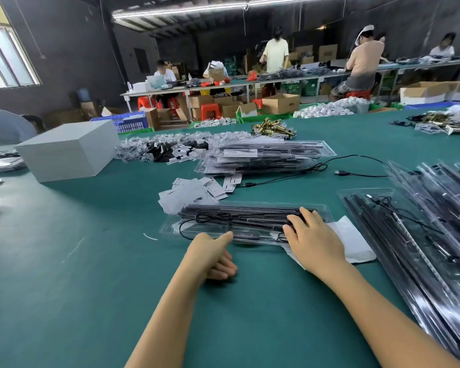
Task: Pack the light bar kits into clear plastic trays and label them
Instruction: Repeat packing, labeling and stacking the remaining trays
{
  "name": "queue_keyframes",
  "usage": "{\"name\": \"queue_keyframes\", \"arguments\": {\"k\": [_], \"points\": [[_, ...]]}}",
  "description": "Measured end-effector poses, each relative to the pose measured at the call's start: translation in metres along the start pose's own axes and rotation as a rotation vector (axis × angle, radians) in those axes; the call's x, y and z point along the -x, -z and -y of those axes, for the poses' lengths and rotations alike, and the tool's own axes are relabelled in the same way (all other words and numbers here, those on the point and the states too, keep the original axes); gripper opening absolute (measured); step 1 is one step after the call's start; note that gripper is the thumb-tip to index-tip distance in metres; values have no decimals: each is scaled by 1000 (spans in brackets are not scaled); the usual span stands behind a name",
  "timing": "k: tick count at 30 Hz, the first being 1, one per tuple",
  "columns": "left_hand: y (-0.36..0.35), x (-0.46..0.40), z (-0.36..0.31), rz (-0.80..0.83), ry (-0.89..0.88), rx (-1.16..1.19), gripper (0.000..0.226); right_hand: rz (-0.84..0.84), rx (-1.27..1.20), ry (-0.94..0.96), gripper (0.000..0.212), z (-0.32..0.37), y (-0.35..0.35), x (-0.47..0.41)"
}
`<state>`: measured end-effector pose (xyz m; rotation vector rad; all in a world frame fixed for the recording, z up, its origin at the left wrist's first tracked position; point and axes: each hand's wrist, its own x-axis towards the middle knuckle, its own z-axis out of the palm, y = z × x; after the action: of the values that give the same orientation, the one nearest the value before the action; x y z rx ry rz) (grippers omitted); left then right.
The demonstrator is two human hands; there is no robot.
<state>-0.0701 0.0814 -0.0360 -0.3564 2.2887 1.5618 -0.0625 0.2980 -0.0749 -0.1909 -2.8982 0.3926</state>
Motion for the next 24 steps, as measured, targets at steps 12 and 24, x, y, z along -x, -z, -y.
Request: {"name": "queue_keyframes", "arguments": {"k": [12,24], "points": [[52,-32,31,-590,-423,-532,35,-53,-99,-10,43,-4,11,0],[47,-31,32,-604,-487,-526,11,-163,-123,-101,40,-3,18,-2]]}}
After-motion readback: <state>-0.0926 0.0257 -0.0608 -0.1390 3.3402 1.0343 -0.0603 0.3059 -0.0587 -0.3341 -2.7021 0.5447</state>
